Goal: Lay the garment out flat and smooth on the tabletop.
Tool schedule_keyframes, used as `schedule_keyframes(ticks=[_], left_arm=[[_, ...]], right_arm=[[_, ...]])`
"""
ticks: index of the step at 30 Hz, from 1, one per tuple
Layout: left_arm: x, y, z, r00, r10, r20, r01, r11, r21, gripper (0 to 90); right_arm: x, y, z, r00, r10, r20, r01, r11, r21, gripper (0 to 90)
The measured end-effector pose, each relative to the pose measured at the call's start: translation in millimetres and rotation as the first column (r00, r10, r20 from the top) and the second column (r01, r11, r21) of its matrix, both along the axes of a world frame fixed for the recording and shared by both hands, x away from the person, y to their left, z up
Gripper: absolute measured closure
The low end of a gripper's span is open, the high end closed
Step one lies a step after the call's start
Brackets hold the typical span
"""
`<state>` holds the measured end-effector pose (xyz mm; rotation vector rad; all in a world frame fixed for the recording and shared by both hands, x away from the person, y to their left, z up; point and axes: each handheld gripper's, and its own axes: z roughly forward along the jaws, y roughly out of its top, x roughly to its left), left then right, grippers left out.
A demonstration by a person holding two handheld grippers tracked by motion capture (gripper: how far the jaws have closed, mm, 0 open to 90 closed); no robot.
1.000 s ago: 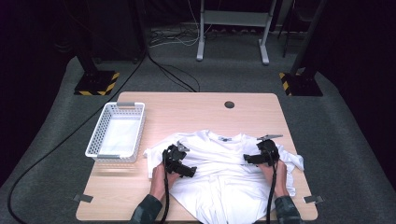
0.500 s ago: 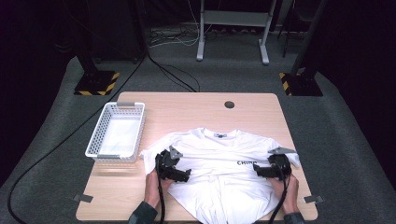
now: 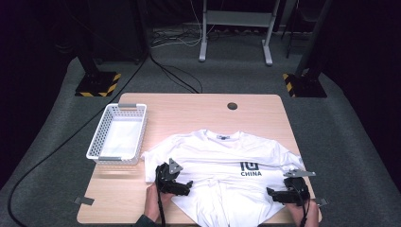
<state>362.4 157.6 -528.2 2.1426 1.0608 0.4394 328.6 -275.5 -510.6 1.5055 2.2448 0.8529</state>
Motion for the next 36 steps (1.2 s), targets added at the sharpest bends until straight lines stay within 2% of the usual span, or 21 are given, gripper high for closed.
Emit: schedule_keyframes(ticks=[3, 6, 7, 10, 12, 15, 17, 19, 22, 25, 27, 30, 33, 36], left_arm=[[-1.7, 0.9, -1.2, 0.9999, 0.004, 0.010, -0.004, 0.9999, -0.010, 2.8], [-1.8, 0.7, -1.2, 0.9999, 0.005, 0.011, -0.005, 0.9999, -0.009, 2.8], [-1.8, 0.7, -1.3, 0.9999, 0.005, 0.011, -0.005, 0.9999, -0.009, 2.8], [-1.8, 0.8, -1.3, 0.9999, 0.005, 0.011, -0.005, 0.9999, -0.009, 2.8], [-1.8, 0.8, -1.3, 0.9999, 0.006, 0.011, -0.006, 0.9999, -0.010, 2.8], [-1.9, 0.8, -1.2, 0.9999, 0.006, 0.010, -0.006, 0.9999, -0.009, 2.8], [-1.9, 0.7, -1.2, 0.9999, 0.007, 0.011, -0.007, 0.9999, -0.008, 2.7], [-1.9, 0.6, -1.3, 0.9999, 0.007, 0.011, -0.007, 0.9999, -0.009, 2.7], [-2.0, 0.5, -1.3, 0.9999, 0.009, 0.011, -0.009, 0.9999, -0.008, 2.7], [-2.0, 0.5, -1.2, 0.9999, 0.009, 0.011, -0.009, 0.9999, -0.008, 2.7], [-2.0, 0.5, -1.2, 0.9999, 0.009, 0.010, -0.009, 0.9999, -0.008, 2.7], [-2.0, 0.5, -1.2, 0.9999, 0.009, 0.011, -0.009, 0.9999, -0.008, 2.7], [-2.1, 0.5, -1.3, 0.9999, 0.010, 0.012, -0.010, 0.9999, -0.008, 2.7], [-2.1, 0.5, -1.3, 0.9999, 0.010, 0.012, -0.010, 0.9999, -0.008, 2.7]], right_arm=[[7.2, -5.9, 5.1, 0.9991, -0.019, 0.038, 0.019, 1.000, 0.006, 14.5], [27.2, -4.1, 7.6, 0.9961, -0.005, 0.088, 0.003, 1.000, 0.014, 14.3], [34.3, -2.1, 6.5, 0.9959, 0.000, 0.091, 0.000, 1.000, 0.007, 14.3], [45.9, 0.3, -2.0, 0.9989, -0.011, 0.046, 0.011, 1.000, -0.002, 13.8], [39.7, -1.0, -4.9, 0.9983, -0.024, 0.052, 0.024, 1.000, 0.004, 14.3], [25.2, -3.4, -3.1, 0.9993, -0.027, 0.027, 0.027, 1.000, 0.009, 14.4], [17.1, -4.5, 0.7, 0.9996, -0.013, -0.024, 0.013, 1.000, 0.009, 14.8], [15.6, -6.2, 5.2, 0.9979, -0.006, -0.064, 0.006, 1.000, -0.003, 13.6], [22.9, -8.1, 15.0, 0.9995, -0.019, -0.023, 0.019, 1.000, 0.000, 13.8], [43.6, -4.9, 22.6, 0.9995, -0.025, 0.021, 0.025, 1.000, 0.007, 14.2], [63.5, -0.7, 23.1, 0.9996, -0.017, 0.022, 0.017, 1.000, 0.015, 14.1], [95.5, 10.9, 15.3, 0.9992, 0.001, -0.040, -0.001, 1.000, 0.010, 12.6], [120.2, 21.6, 6.2, 0.9956, 0.004, -0.094, -0.003, 1.000, 0.009, 10.1], [135.4, 27.9, 5.6, 0.9966, -0.005, -0.083, 0.008, 0.999, 0.032, 10.7]])
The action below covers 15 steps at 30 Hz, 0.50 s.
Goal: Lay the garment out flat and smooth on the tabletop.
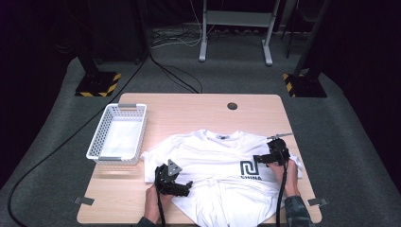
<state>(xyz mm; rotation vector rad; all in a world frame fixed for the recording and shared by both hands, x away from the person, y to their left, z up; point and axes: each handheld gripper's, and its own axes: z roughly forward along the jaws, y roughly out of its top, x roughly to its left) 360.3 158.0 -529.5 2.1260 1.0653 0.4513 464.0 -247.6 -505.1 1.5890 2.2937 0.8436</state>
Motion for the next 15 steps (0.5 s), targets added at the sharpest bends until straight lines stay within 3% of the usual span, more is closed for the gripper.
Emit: schedule_keyframes(ticks=[2, 4, 6, 8, 9, 11, 15], left_arm=[[0.0, 0.0, 0.0, 1.0000, 0.000, 0.000, 0.000, 1.0000, 0.000, 2.7], [0.0, 0.0, 0.0, 1.0000, 0.000, 0.000, 0.000, 1.0000, 0.000, 2.7], [-0.2, 0.3, 0.1, 1.0000, 0.000, 0.000, 0.000, 1.0000, 0.002, 2.7], [-0.4, 0.8, 0.0, 1.0000, 0.001, 0.000, -0.001, 1.0000, 0.002, 2.7], [-0.4, 0.8, 0.0, 1.0000, 0.001, 0.000, -0.001, 1.0000, 0.002, 2.7], [-0.5, 0.9, 0.1, 1.0000, 0.002, 0.000, -0.002, 1.0000, 0.002, 2.7], [-0.6, 1.0, 0.1, 1.0000, 0.003, 0.000, -0.003, 1.0000, 0.002, 2.8]], right_arm=[[7.2, 7.3, -1.0, 0.9997, 0.022, 0.013, -0.023, 1.000, 0.014, 10.0], [12.1, 18.3, -1.7, 0.9969, 0.077, 0.020, -0.077, 0.997, -0.011, 9.4], [13.0, 23.1, 1.3, 0.9924, 0.122, 0.016, -0.122, 0.993, 0.001, 12.0], [5.8, 13.8, 11.5, 0.9942, 0.083, 0.069, -0.084, 0.996, 0.005, 15.3], [5.8, 13.8, 11.5, 0.9942, 0.083, 0.069, -0.084, 0.996, 0.005, 15.3], [-7.5, -10.5, 23.4, 0.9945, -0.004, 0.104, 0.004, 1.000, 0.001, 17.2], [-22.2, -42.7, 18.8, 0.9932, -0.083, 0.082, 0.084, 0.996, -0.017, 19.0]])
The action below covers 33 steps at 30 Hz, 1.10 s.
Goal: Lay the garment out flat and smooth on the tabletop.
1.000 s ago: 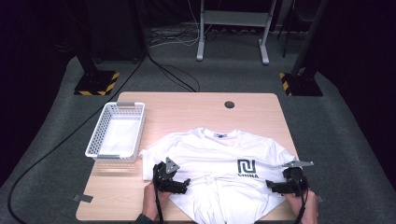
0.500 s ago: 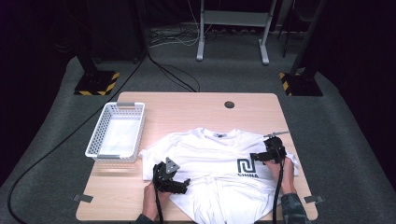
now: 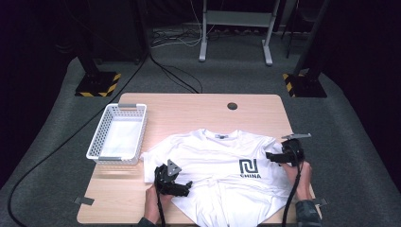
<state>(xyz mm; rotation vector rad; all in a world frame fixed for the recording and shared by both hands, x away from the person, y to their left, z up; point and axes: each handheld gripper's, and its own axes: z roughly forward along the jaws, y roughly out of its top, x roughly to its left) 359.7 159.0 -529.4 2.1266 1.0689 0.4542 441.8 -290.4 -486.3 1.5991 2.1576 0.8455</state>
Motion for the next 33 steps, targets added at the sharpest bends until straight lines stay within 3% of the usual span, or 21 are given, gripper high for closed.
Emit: schedule_keyframes(ticks=[3, 4, 7, 9, 12, 14, 15, 17, 20, 24, 26, 27, 33], left_arm=[[0.0, 0.0, 0.0, 1.0000, 0.000, 0.000, 0.000, 1.0000, 0.000, 2.7], [-0.1, 0.0, 0.0, 1.0000, 0.001, 0.000, -0.001, 1.0000, -0.001, 2.7], [-0.7, 0.4, 0.0, 1.0000, 0.005, -0.001, -0.005, 1.0000, -0.002, 2.7], [-1.2, 0.8, 0.0, 1.0000, 0.007, -0.002, -0.007, 1.0000, -0.001, 2.8], [-1.8, 1.5, 0.0, 1.0000, 0.008, -0.001, -0.008, 1.0000, -0.001, 2.8], [-1.9, 1.5, 0.0, 1.0000, 0.009, -0.001, -0.009, 1.0000, -0.001, 2.8], [-1.9, 1.5, 0.0, 1.0000, 0.009, -0.001, -0.009, 1.0000, -0.001, 2.8], [-1.9, 1.5, -0.1, 1.0000, 0.009, 0.000, -0.009, 1.0000, -0.001, 2.8], [-1.9, 1.3, -0.2, 0.9999, 0.011, 0.000, -0.011, 0.9999, -0.004, 2.8], [-1.9, 1.5, -0.1, 1.0000, 0.009, 0.000, -0.009, 1.0000, -0.002, 2.8], [-1.9, 1.5, 0.0, 1.0000, 0.009, -0.001, -0.009, 1.0000, 0.000, 2.8], [-1.9, 1.6, 0.0, 1.0000, 0.009, -0.001, -0.009, 1.0000, 0.000, 2.7], [-1.7, 1.5, 0.1, 1.0000, 0.007, -0.001, -0.007, 1.0000, 0.002, 2.7]], right_arm=[[-3.1, -16.0, -12.1, 0.9986, -0.046, -0.026, 0.045, 0.998, -0.035, 23.3], [-0.6, -24.1, -16.5, 0.9953, -0.095, -0.021, 0.093, 0.994, -0.055, 25.4], [4.4, -32.2, -19.8, 0.9870, -0.160, -0.012, 0.159, 0.983, -0.087, 27.0], [5.9, -36.3, -20.5, 0.9832, -0.182, -0.007, 0.181, 0.980, -0.078, 28.5], [6.9, -43.6, -17.2, 0.9653, -0.261, -0.007, 0.258, 0.957, -0.133, 27.4], [5.2, -43.4, -13.7, 0.9612, -0.276, 0.006, 0.273, 0.949, -0.159, 27.5], [2.4, -40.9, -9.4, 0.9621, -0.272, 0.025, 0.272, 0.950, -0.153, 27.3], [-2.5, -30.9, -1.7, 0.9720, -0.227, 0.059, 0.233, 0.965, -0.119, 26.7], [-5.5, -2.8, 0.9, 0.9950, -0.082, 0.057, 0.084, 0.996, -0.037, 25.7], [-3.2, 29.5, -13.9, 0.9982, 0.055, 0.024, -0.054, 0.998, -0.039, 22.7], [0.0, 37.4, -23.7, 0.9983, 0.058, 0.008, -0.058, 0.996, -0.063, 21.9], [-0.1, 37.7, -24.6, 0.9987, 0.047, 0.022, -0.045, 0.996, -0.074, 22.5], [1.3, 12.1, -25.3, 0.9985, -0.044, 0.034, 0.046, 0.996, -0.072, 22.3]])
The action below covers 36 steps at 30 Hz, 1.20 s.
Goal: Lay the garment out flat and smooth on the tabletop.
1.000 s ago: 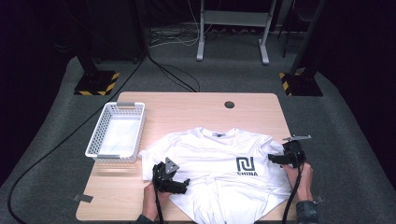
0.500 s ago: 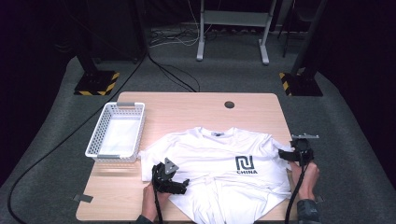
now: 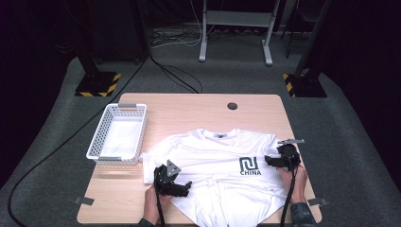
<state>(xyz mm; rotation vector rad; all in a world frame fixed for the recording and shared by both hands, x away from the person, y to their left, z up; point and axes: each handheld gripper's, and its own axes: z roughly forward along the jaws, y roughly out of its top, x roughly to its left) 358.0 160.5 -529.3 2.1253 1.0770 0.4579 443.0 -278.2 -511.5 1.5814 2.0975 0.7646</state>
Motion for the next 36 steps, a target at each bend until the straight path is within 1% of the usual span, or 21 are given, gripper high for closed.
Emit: schedule_keyframes(ticks=[3, 5, 6, 7, 8, 9, 11, 12, 14, 15, 18, 20, 21, 23, 26, 27, 28, 29, 32, 35, 36], left_arm=[[-0.1, -0.6, -0.1, 1.0000, 0.000, 0.005, 0.000, 1.0000, 0.002, 2.2], [-0.4, -0.7, -0.1, 1.0000, -0.003, 0.006, 0.003, 1.0000, 0.003, 2.1], [-0.8, -1.3, -0.1, 1.0000, -0.003, 0.008, 0.003, 1.0000, 0.005, 1.5], [-0.8, -1.4, -0.1, 0.9999, -0.005, 0.009, 0.005, 1.0000, 0.008, 1.3], [-0.2, -1.1, -0.2, 1.0000, -0.005, 0.004, 0.005, 1.0000, 0.005, 1.1], [0.0, -1.1, -0.2, 1.0000, -0.004, 0.003, 0.004, 1.0000, 0.004, 1.0], [-0.4, -2.2, -0.2, 1.0000, -0.002, 0.006, 0.002, 1.0000, 0.005, 0.8], [-0.4, -2.6, 0.0, 0.9999, -0.009, 0.009, 0.009, 0.9999, 0.009, 0.8], [-1.2, -4.5, 0.6, 0.9998, -0.010, 0.017, 0.009, 0.9999, 0.010, 0.4], [-1.0, -5.7, 1.5, 0.9998, -0.013, 0.017, 0.013, 0.9999, 0.000, 0.3], [0.9, -9.9, 11.8, 0.9992, -0.019, 0.034, 0.020, 0.9993, -0.030, 0.3], [8.4, -11.1, 21.9, 0.9992, -0.008, 0.040, 0.009, 0.9992, -0.038, 0.3], [14.2, -10.3, 24.8, 0.9994, 0.003, 0.035, -0.002, 0.9996, -0.030, 0.3], [26.7, -7.0, 24.6, 0.9996, 0.026, 0.003, -0.026, 0.9993, -0.026, 0.3], [46.4, 4.1, 12.3, 0.9954, 0.058, -0.076, -0.060, 0.9980, -0.022, 0.3], [49.1, 6.5, 8.7, 0.9933, 0.060, -0.099, -0.062, 0.9978, -0.024, 0.3], [49.1, 9.3, 6.9, 0.9943, 0.064, -0.085, -0.067, 0.9972, -0.033, 0.4], [49.2, 11.5, 6.9, 0.9939, 0.070, -0.085, -0.073, 0.9967, -0.036, 0.8], [47.5, 13.4, 6.6, 0.9934, 0.084, -0.078, -0.085, 0.9964, -0.003, 0.8], [47.0, 15.0, 6.6, 0.9927, 0.093, -0.076, -0.093, 0.9956, 0.009, 0.8], [47.8, 15.8, 7.5, 0.9923, 0.091, -0.084, -0.091, 0.9958, 0.012, 0.9]], right_arm=[[0.5, -8.5, 1.2, 0.9993, -0.036, -0.011, 0.036, 0.999, -0.008, 21.3], [0.4, -6.1, 6.5, 0.9982, -0.057, -0.017, 0.056, 0.997, -0.047, 16.9], [-2.9, -3.0, 11.3, 0.9990, -0.043, 0.010, 0.043, 0.999, -0.022, 17.3], [-6.9, 1.9, 16.2, 0.9991, -0.017, 0.038, 0.017, 1.000, 0.020, 16.8], [-10.3, 9.6, 20.1, 0.9985, 0.011, 0.053, -0.013, 0.999, 0.038, 16.6], [-13.0, 18.7, 22.0, 0.9975, 0.043, 0.056, -0.045, 0.998, 0.041, 16.5], [-15.3, 35.2, 18.8, 0.9937, 0.101, 0.049, -0.104, 0.993, 0.049, 15.8], [-15.5, 40.9, 14.9, 0.9923, 0.115, 0.047, -0.117, 0.992, 0.042, 15.2], [-13.1, 46.6, 5.4, 0.9928, 0.116, 0.027, -0.117, 0.993, 0.022, 12.3], [-11.6, 46.4, 1.3, 0.9936, 0.111, 0.017, -0.112, 0.993, 0.028, 12.6], [-11.5, 41.5, -4.8, 0.9951, 0.094, 0.029, -0.095, 0.995, 0.014, 13.4], [-12.3, 36.8, -5.1, 0.9962, 0.081, 0.031, -0.081, 0.997, 0.010, 13.4], [-12.9, 33.7, -5.4, 0.9964, 0.078, 0.035, -0.078, 0.997, 0.010, 13.4], [-14.3, 28.9, -5.5, 0.9972, 0.065, 0.036, -0.066, 0.998, 0.010, 13.4], [-17.2, 21.9, -6.2, 0.9981, 0.044, 0.044, -0.045, 0.999, 0.013, 13.4], [-18.6, 18.9, -6.6, 0.9981, 0.037, 0.050, -0.038, 0.999, 0.013, 13.3], [-19.2, 17.8, -6.9, 0.9980, 0.035, 0.052, -0.036, 0.999, 0.016, 13.3], [-19.7, 16.8, -6.9, 0.9980, 0.035, 0.052, -0.036, 0.999, 0.016, 13.2], [-18.8, 17.6, -7.2, 0.9980, 0.037, 0.051, -0.038, 0.999, 0.014, 11.2], [-18.1, 18.4, -7.9, 0.9979, 0.041, 0.050, -0.041, 0.999, 0.016, 8.2], [-17.7, 19.1, -8.3, 0.9977, 0.046, 0.050, -0.047, 0.999, 0.015, 6.1]])
